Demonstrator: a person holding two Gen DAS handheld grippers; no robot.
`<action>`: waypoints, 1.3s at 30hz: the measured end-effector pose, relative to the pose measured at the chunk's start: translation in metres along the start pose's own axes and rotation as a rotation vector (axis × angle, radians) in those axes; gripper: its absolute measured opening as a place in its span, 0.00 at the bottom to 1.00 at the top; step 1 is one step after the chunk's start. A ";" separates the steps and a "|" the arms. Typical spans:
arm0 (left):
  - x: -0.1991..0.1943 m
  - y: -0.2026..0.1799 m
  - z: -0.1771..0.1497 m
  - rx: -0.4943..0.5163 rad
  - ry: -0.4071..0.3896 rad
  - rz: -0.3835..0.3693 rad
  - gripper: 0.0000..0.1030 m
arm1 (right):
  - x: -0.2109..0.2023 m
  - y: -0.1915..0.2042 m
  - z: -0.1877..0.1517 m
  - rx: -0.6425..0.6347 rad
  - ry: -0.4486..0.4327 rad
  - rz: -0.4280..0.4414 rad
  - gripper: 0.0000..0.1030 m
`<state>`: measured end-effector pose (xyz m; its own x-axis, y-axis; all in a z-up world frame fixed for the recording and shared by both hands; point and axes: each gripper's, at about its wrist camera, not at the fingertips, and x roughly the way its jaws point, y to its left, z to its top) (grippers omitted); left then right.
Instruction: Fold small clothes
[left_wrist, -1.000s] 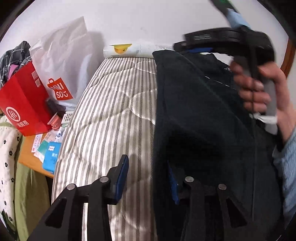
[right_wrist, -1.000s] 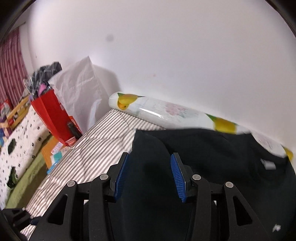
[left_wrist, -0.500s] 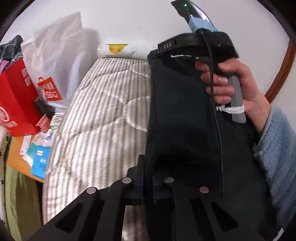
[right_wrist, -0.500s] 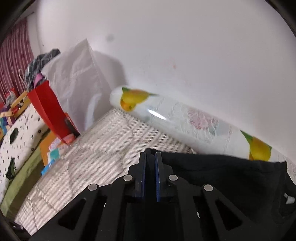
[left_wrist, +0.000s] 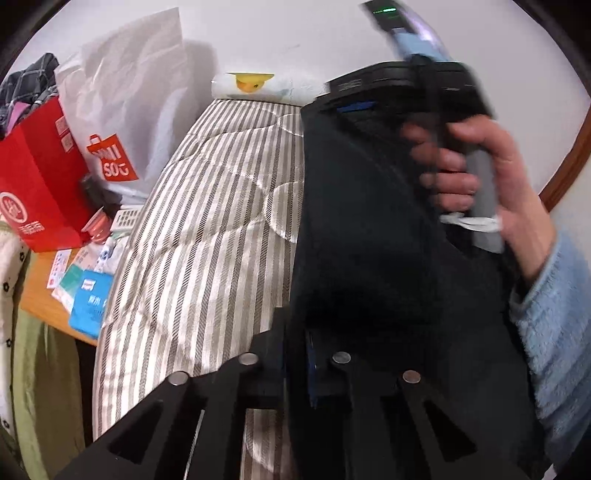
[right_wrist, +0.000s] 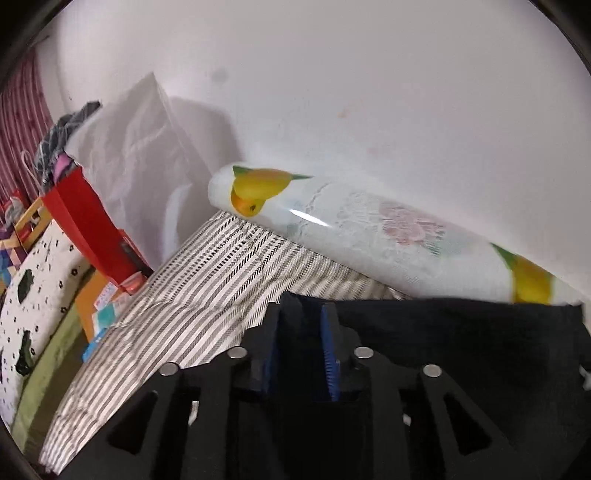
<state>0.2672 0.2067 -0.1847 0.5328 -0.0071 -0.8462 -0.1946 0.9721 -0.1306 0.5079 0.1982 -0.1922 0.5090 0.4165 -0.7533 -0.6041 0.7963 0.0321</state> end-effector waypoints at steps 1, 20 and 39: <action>-0.004 -0.002 -0.001 0.002 -0.001 0.010 0.11 | -0.012 -0.003 -0.005 0.006 -0.007 -0.010 0.29; -0.094 -0.078 -0.050 0.080 -0.074 0.026 0.48 | -0.317 -0.143 -0.252 0.237 -0.100 -0.411 0.44; -0.107 -0.153 -0.053 0.086 -0.109 0.003 0.73 | -0.458 -0.319 -0.544 0.639 0.114 -0.878 0.61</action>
<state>0.1966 0.0464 -0.1016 0.6192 0.0169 -0.7850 -0.1272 0.9887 -0.0790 0.1339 -0.4855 -0.2149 0.5272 -0.4254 -0.7356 0.3892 0.8904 -0.2360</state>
